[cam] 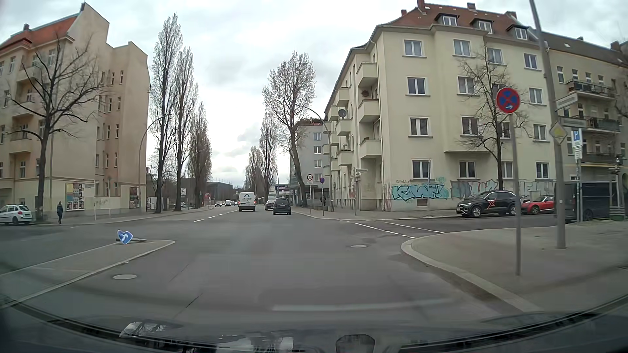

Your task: Follow the waypoints while adhering to traffic rules and regulations

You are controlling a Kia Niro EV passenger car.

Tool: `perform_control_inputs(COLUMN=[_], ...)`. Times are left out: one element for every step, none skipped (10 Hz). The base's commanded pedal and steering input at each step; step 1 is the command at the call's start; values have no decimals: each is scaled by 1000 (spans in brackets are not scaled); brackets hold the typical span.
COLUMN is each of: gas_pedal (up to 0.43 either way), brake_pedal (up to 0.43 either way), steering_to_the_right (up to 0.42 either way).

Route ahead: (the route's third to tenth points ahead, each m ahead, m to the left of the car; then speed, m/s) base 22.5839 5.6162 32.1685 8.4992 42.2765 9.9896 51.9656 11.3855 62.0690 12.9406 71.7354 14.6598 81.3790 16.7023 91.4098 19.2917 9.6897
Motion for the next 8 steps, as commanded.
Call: perform_control_inputs(gas_pedal=[0, 0, 8, 59, 67, 67, 79, 79], brake_pedal=[12, 12, 12, 12, 12, 12, 12, 12], steering_to_the_right=[-16, -20, -21, -22, -26, -30, -30, -30])
